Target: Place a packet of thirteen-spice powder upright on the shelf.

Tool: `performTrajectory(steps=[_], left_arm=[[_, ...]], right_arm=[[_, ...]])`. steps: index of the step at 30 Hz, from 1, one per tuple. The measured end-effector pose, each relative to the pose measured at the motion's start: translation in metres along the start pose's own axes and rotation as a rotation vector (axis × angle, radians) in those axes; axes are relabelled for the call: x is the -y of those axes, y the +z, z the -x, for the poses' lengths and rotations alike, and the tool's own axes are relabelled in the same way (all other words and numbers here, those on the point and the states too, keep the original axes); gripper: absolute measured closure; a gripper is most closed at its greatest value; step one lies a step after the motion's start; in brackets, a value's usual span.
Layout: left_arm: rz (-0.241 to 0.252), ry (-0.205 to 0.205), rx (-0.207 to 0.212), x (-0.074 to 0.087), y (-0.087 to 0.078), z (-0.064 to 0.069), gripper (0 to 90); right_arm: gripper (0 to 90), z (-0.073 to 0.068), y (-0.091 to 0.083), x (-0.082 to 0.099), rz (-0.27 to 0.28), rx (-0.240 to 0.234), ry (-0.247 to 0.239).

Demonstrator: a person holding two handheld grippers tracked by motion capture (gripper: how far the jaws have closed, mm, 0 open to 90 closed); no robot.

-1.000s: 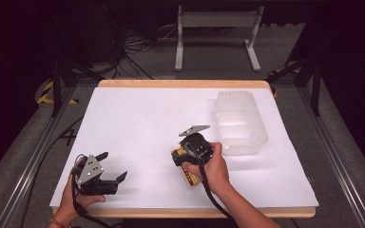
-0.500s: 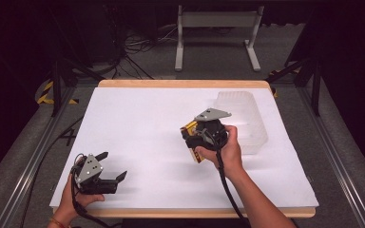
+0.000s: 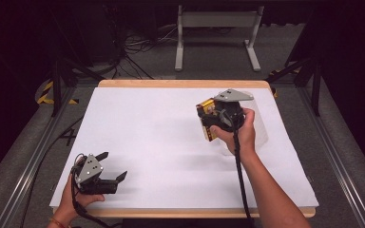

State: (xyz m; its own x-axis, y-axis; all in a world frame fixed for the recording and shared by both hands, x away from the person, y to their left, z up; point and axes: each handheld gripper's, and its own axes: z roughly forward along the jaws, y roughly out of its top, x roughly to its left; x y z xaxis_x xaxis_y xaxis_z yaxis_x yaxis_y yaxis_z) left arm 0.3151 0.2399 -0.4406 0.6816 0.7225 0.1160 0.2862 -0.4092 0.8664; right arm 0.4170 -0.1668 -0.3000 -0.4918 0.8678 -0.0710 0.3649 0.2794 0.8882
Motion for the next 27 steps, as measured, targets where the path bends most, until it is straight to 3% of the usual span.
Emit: performTrajectory(steps=[13,27], left_arm=[[0.014,-0.004,0.016,0.0,0.0,0.001,7.5],[0.028,-0.021,0.002,0.0,-0.002,-0.002,7.5]], right_arm=[[32.8,0.044,0.023,0.005,0.003,0.132,0.06],[32.7,0.066,0.035,0.014,-0.021,0.226,0.101]])
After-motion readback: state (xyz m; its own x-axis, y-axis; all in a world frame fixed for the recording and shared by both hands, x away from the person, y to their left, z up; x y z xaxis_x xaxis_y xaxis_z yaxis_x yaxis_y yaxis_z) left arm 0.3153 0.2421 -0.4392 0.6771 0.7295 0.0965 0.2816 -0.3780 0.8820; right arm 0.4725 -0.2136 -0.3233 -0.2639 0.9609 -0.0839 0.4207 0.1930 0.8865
